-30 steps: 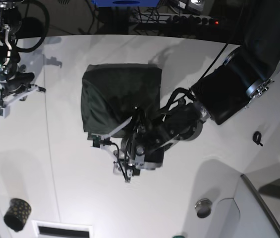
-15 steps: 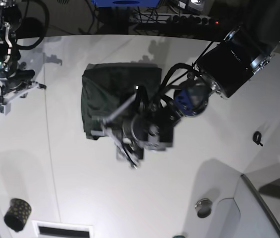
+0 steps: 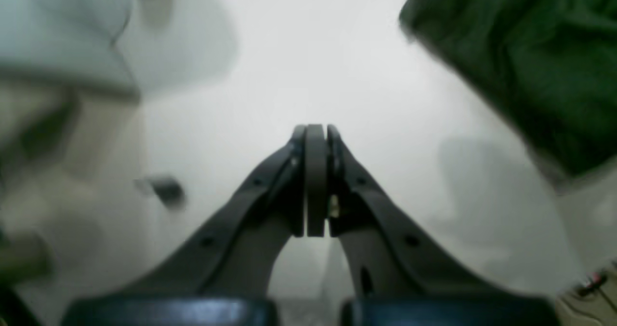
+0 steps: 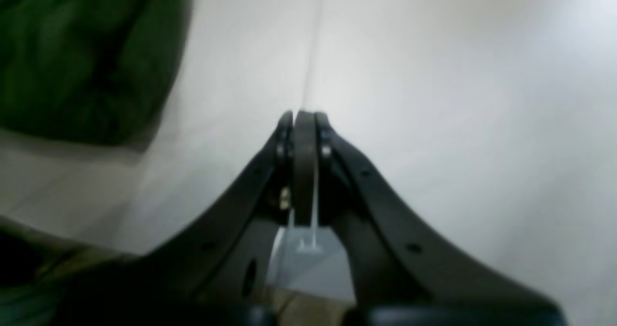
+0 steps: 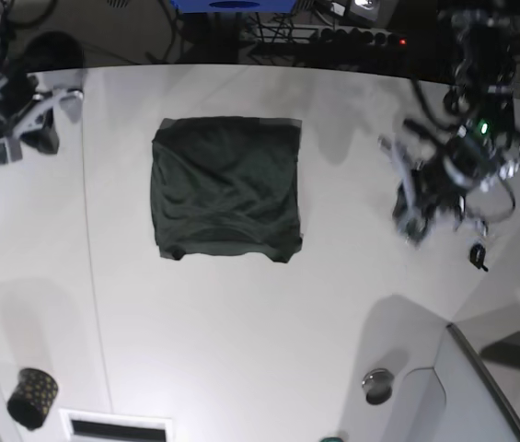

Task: Layout the t-shirt on the table in an organized manner, then fold the t-shirt properly
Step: 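Grasp the folded shirt's edge with both grippers and tug it straight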

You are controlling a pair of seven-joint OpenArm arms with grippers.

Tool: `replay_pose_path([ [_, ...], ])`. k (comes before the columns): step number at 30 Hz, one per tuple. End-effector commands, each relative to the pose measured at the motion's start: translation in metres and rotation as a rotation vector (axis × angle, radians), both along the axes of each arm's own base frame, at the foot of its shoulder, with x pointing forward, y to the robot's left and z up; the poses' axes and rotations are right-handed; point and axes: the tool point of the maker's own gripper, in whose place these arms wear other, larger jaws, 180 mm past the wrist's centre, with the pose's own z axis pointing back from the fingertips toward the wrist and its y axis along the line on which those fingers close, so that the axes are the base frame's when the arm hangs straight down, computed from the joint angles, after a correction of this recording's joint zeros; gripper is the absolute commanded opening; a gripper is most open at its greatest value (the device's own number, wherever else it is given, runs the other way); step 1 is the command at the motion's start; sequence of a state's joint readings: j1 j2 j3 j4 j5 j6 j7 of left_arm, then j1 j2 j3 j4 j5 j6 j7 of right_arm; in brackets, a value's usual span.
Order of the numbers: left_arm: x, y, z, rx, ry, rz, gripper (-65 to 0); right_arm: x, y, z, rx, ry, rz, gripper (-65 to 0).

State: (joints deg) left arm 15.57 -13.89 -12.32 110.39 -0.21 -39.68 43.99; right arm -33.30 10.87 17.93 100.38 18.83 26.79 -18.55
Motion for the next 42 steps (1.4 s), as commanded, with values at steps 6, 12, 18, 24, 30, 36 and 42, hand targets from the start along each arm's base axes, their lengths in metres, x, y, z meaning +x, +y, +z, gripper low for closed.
replay_pose_path([
  [6,-0.067,-0.043,-0.016,-0.252,-0.010,-0.061,-65.0,-0.002,0.057,0.026,0.084,-0.079,0.155,-64.4],
  [12,-0.051,-0.074,-0.019,-0.402,-0.058,0.016,-65.0,0.002,0.129,0.021,0.199,-0.071,0.284,-64.4],
  [18,-0.015,-0.099,0.004,-0.484,-0.157,0.035,-65.0,0.023,0.143,0.003,0.204,-0.049,0.245,-64.4],
  [24,-0.011,-0.148,-0.020,-0.554,-0.068,-0.070,-65.0,0.040,0.153,0.002,0.213,-0.066,0.269,-64.4],
  [30,-0.025,-0.142,-0.076,-0.518,0.081,-0.030,-65.0,0.035,0.136,-0.051,0.195,0.067,0.221,-64.4],
  [36,-0.032,-0.123,-0.093,-0.486,0.126,-0.010,-65.0,0.024,0.129,-0.071,0.199,0.111,0.193,-64.4],
  [42,-0.018,-0.124,-0.065,-0.485,0.042,-0.037,-65.0,0.035,0.138,-0.041,0.211,0.018,0.216,-64.4],
])
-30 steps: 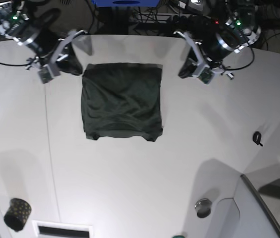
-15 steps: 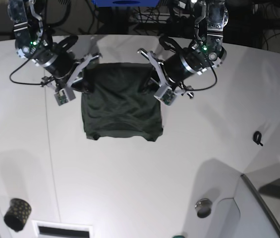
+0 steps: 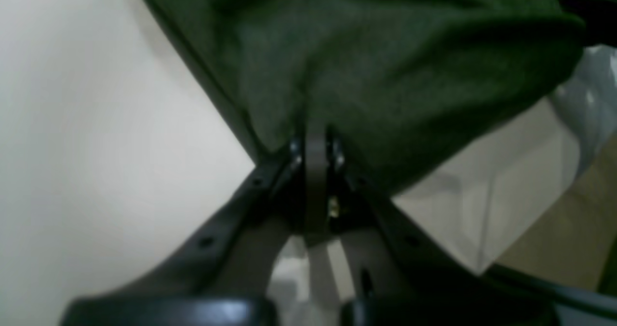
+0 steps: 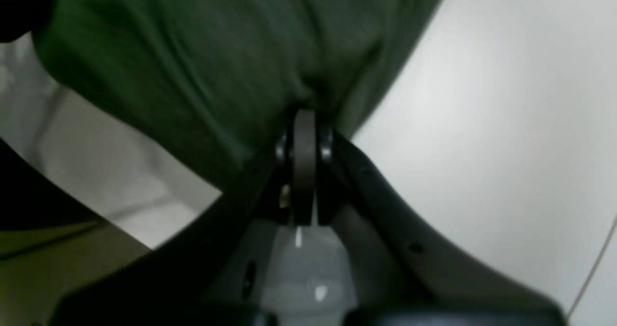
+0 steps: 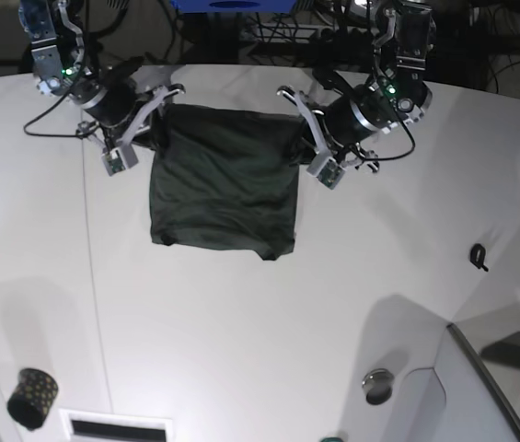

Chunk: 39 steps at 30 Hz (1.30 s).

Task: Layout the t-shirt on the table in an organized manner, then fold the t-shirt properly

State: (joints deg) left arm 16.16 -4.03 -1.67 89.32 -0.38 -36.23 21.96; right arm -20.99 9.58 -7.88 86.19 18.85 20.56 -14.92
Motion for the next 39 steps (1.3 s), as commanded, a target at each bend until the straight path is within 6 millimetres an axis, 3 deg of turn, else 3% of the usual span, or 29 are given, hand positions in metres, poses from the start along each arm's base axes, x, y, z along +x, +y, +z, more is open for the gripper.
replay_pose_path([
  [1,0.007,-0.003,0.015,-0.028,-0.049,-0.001,-65.0,0.010,0.002,0.016,0.022,-0.060,-0.001,-64.4],
  [4,0.008,-0.004,0.014,-0.031,-0.049,0.000,-65.0,0.012,0.003,0.023,0.022,-0.076,0.006,-64.4],
  [10,-0.004,-0.001,-0.024,-0.032,0.067,0.017,-65.0,0.010,0.002,0.019,0.011,-0.053,0.011,-64.4],
  [17,-0.013,0.002,-0.029,-0.026,0.089,0.018,-65.0,0.011,0.003,0.022,0.012,-0.061,0.012,-64.4],
  [21,-0.009,0.005,-0.003,-0.023,0.012,0.024,-65.0,0.015,0.000,0.032,0.014,-0.091,0.002,-64.5],
  [26,0.013,0.060,0.039,-0.024,-0.111,0.200,-65.0,0.022,-0.038,0.059,-0.023,-0.166,-0.090,-64.5],
  [29,0.007,0.100,0.055,-0.043,-0.143,0.310,-65.0,0.015,-0.074,0.061,-0.076,-0.162,-0.168,-64.7],
  [33,-0.038,0.139,0.053,0.000,-0.083,0.379,-65.0,-0.028,-0.126,0.050,-0.155,-0.086,-0.233,-64.8],
  [36,-0.086,0.158,0.037,0.056,0.023,0.413,-65.0,-0.068,-0.138,0.040,-0.164,-0.010,-0.179,-64.7],
  [39,-0.131,0.165,0.024,0.090,0.128,0.422,-65.0,-0.101,-0.157,0.034,-0.207,0.067,-0.185,-64.5],
])
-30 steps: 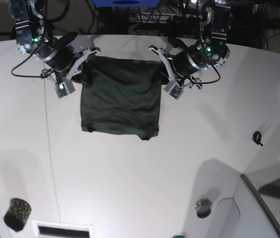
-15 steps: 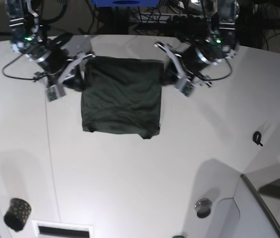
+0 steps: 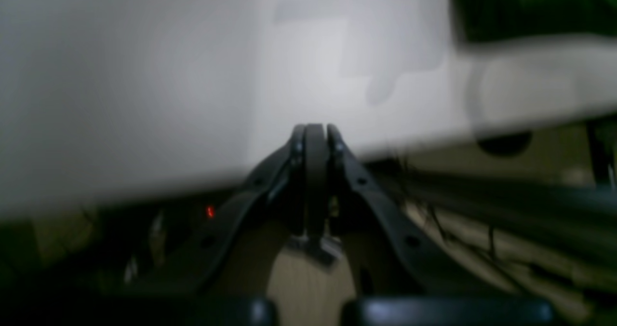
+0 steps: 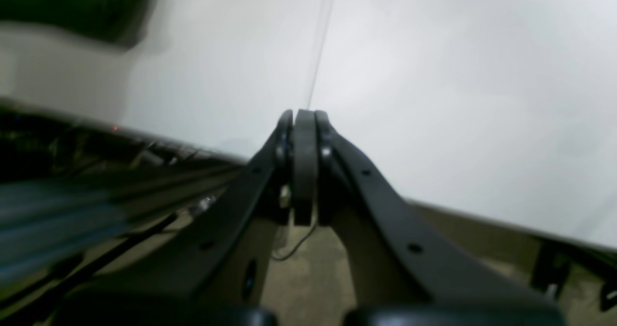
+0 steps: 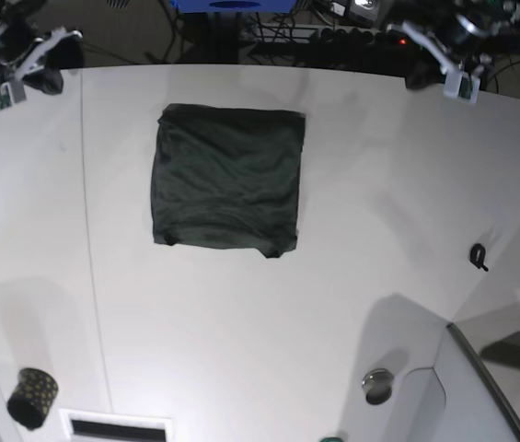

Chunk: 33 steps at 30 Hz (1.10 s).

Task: Layout the t-shirt on the table in an organized manner, then fold the t-shirt properly

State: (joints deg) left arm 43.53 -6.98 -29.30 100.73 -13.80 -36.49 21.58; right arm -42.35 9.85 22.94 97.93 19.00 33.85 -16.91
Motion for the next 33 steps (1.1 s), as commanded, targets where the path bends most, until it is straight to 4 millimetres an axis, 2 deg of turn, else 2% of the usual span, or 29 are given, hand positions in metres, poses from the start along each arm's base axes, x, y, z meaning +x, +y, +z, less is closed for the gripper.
replay_pose_path([
  [1,-0.011,0.002,0.004,-0.003,0.005,-0.005,-65.0,-0.008,-0.019,0.005,-0.051,0.024,0.010,-64.5],
  [2,-0.022,0.002,0.002,-0.002,0.033,-0.005,-65.0,-0.017,-0.028,0.001,-0.075,0.072,0.019,-64.5],
  [5,-0.059,-0.002,-0.011,0.031,0.139,-0.038,-65.0,-0.053,-0.058,-0.028,-0.113,0.260,0.006,-64.5],
  [7,-0.085,-0.015,-0.030,0.034,0.223,-0.064,-65.0,-0.080,-0.071,-0.051,-0.100,0.359,-0.035,-64.5],
  [9,-0.112,-0.021,-0.055,0.029,0.283,-0.080,-65.0,-0.110,-0.075,-0.072,-0.074,0.455,-0.077,-64.4],
  [12,-0.139,-0.037,-0.097,-0.054,0.321,-0.041,-65.0,-0.136,-0.055,-0.105,-0.005,0.569,-0.075,-64.4],
  [15,-0.163,-0.049,-0.144,-0.160,0.378,0.066,-65.0,-0.145,-0.023,-0.145,0.089,0.641,-0.069,-64.4],
  [18,-0.178,-0.055,-0.176,-0.236,0.433,0.160,-65.0,-0.162,0.005,-0.177,0.152,0.713,-0.064,-64.4],
  [20,-0.182,-0.063,-0.193,-0.276,0.503,0.158,-65.0,-0.177,0.032,-0.195,0.182,0.747,-0.066,-64.4],
  [23,-0.189,-0.079,-0.203,-0.283,0.613,0.023,-65.0,-0.185,0.030,-0.213,0.025,0.696,-0.094,-64.4],
  [24,-0.187,-0.079,-0.206,-0.251,0.621,-0.041,-65.0,-0.184,0.026,-0.216,-0.059,0.657,-0.085,-64.4],
  [27,-0.173,-0.063,-0.215,-0.095,0.575,-0.183,-65.0,-0.165,0.009,-0.218,-0.320,0.521,-0.031,-64.4],
  [29,-0.157,-0.051,-0.219,-0.009,0.523,-0.192,-65.0,-0.159,0.004,-0.217,-0.437,0.489,0.019,-64.4],
  [33,-0.155,-0.039,-0.221,0.050,0.512,-0.201,-65.0,-0.157,0.007,-0.217,-0.455,0.478,0.044,-64.4],
])
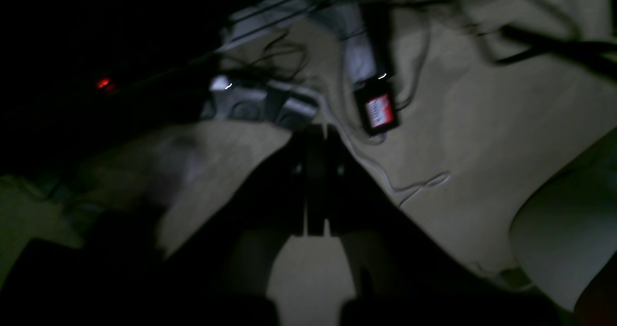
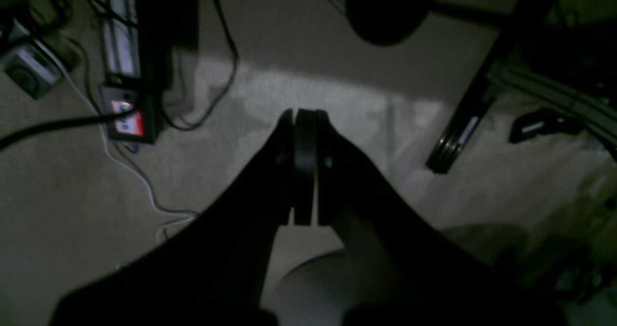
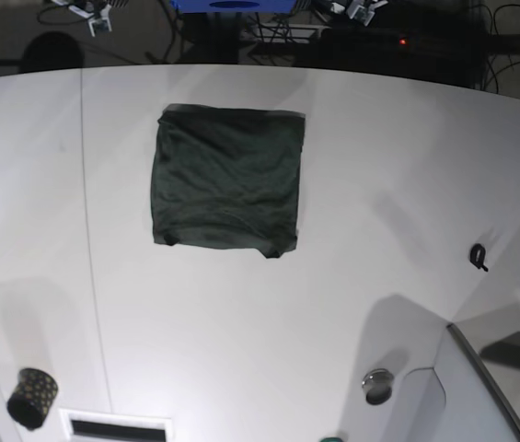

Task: Layout the t-shirt on the table in an organized manner, then fold the t-shirt properly

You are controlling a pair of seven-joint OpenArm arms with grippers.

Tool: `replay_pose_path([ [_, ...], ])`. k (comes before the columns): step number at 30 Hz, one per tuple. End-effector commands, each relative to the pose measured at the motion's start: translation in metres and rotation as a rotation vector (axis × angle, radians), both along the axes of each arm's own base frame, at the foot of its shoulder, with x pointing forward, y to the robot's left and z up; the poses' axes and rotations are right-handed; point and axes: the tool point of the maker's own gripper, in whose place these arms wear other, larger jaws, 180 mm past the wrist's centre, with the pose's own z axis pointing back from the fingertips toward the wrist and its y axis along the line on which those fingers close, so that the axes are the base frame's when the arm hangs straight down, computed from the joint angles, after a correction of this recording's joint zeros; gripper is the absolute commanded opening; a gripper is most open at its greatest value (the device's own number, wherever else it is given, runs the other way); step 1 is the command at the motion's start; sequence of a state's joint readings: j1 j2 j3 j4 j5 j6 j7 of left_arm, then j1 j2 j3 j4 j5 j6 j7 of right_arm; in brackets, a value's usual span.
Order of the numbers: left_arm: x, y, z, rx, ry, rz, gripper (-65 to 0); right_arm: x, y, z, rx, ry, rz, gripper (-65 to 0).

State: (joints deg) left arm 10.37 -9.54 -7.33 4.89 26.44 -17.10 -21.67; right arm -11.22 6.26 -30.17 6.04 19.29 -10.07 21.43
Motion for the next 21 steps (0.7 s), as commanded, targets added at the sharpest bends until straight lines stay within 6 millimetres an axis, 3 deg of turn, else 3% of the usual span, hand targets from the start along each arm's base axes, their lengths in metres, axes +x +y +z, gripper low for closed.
replay_pose_path([
  [1,-0.007,0.005,0.002,0.003,0.009,-0.007,-65.0,-0.015,-0.007,0.002,-0.017,0.023,0.000,-64.4],
  [5,0.000,0.016,0.002,0.020,-0.004,-0.008,-65.0,-0.014,-0.013,0.003,-0.029,0.010,-0.064,-64.2],
  [11,0.006,0.016,0.002,0.020,-0.015,-0.015,-65.0,-0.010,-0.023,0.004,-0.050,-0.012,-0.167,-64.2],
  [14,0.021,0.016,0.001,0.021,-0.042,-0.018,-65.0,0.004,-0.016,0.004,-0.029,-0.052,-0.164,-64.2],
  [21,0.041,0.014,0.001,0.019,-0.082,-0.022,-65.0,0.014,-0.018,0.005,-0.028,-0.074,-0.163,-64.2],
])
